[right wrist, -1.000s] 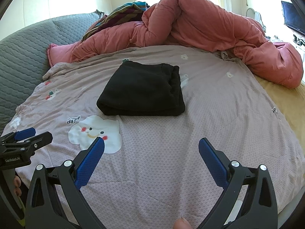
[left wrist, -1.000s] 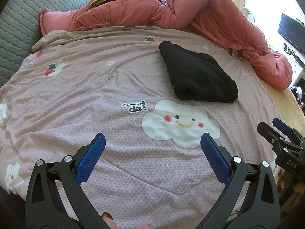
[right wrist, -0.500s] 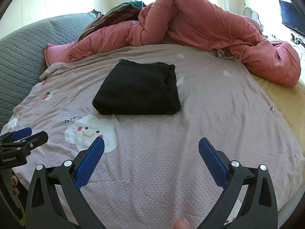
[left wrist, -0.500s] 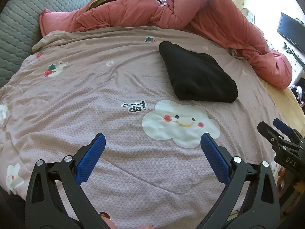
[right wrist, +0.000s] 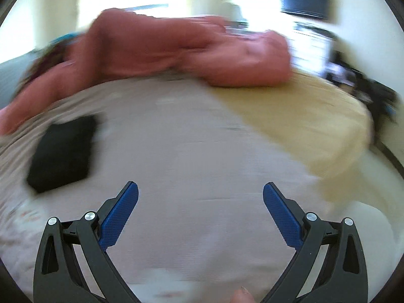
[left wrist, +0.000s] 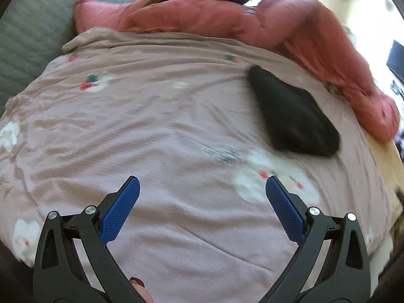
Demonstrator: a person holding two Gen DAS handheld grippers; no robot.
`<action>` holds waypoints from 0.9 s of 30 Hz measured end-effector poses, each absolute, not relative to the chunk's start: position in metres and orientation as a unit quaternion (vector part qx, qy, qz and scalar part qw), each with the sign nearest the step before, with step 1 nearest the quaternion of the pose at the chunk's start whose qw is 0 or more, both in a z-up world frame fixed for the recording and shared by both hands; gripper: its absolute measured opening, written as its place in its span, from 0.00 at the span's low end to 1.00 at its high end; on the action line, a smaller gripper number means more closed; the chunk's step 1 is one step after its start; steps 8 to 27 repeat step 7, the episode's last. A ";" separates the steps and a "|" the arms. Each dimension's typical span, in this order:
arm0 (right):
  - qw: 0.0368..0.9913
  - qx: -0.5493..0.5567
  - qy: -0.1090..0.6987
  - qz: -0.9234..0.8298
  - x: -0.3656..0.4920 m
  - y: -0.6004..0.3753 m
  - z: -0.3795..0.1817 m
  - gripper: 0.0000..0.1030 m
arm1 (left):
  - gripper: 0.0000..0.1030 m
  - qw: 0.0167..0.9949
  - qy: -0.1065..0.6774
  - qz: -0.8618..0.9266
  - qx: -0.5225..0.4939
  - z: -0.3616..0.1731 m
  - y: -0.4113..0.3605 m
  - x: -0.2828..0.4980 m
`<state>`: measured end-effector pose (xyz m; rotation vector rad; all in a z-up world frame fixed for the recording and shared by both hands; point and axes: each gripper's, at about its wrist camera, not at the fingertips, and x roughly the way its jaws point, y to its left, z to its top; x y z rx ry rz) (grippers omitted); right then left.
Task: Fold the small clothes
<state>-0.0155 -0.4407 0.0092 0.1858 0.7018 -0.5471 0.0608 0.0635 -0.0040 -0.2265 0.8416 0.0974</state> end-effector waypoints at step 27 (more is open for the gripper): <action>0.764 0.179 0.359 -0.506 -0.105 -0.593 -0.032 0.96 | 0.91 0.873 0.413 0.191 -0.173 -0.007 0.222 0.103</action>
